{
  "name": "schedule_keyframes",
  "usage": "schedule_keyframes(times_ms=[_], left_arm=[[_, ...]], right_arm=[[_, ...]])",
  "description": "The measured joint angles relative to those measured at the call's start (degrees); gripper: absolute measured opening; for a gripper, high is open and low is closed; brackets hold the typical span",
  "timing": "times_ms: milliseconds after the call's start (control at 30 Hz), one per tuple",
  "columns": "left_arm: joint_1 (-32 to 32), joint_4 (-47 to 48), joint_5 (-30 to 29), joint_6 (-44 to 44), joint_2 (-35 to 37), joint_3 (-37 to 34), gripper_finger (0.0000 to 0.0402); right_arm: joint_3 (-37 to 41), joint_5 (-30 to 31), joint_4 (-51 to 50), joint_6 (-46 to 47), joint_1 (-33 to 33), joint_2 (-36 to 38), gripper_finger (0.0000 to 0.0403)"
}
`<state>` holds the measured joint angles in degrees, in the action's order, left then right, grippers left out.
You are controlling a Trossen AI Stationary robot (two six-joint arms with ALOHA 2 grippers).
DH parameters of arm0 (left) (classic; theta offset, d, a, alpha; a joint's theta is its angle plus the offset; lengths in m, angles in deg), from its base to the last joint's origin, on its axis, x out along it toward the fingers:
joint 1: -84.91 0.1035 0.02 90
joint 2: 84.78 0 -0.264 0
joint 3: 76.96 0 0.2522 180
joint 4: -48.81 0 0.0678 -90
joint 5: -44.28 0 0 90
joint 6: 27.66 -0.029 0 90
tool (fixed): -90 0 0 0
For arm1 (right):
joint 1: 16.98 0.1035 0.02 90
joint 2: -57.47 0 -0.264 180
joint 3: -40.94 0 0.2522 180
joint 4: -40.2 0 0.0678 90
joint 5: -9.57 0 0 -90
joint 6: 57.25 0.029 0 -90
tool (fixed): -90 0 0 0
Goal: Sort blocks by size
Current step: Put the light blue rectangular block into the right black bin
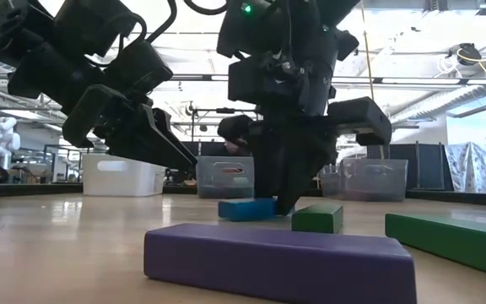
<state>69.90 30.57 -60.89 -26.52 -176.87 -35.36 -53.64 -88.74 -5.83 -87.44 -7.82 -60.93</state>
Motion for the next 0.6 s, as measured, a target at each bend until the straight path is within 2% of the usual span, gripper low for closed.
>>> schedule_keyframes(times_ms=[267, 600], left_arm=[[0.0, -0.13, -0.1, 0.0, 0.0, 0.0, 0.0173], [0.0, 0.17, -0.12, 0.0, 0.0, 0.0, 0.0173]], right_arm=[[0.0, -0.07, -9.6, 3.31, -3.22, 4.51, 0.0082], [-0.02, -0.16, -13.72, 11.67, -10.92, 12.06, 0.0082]])
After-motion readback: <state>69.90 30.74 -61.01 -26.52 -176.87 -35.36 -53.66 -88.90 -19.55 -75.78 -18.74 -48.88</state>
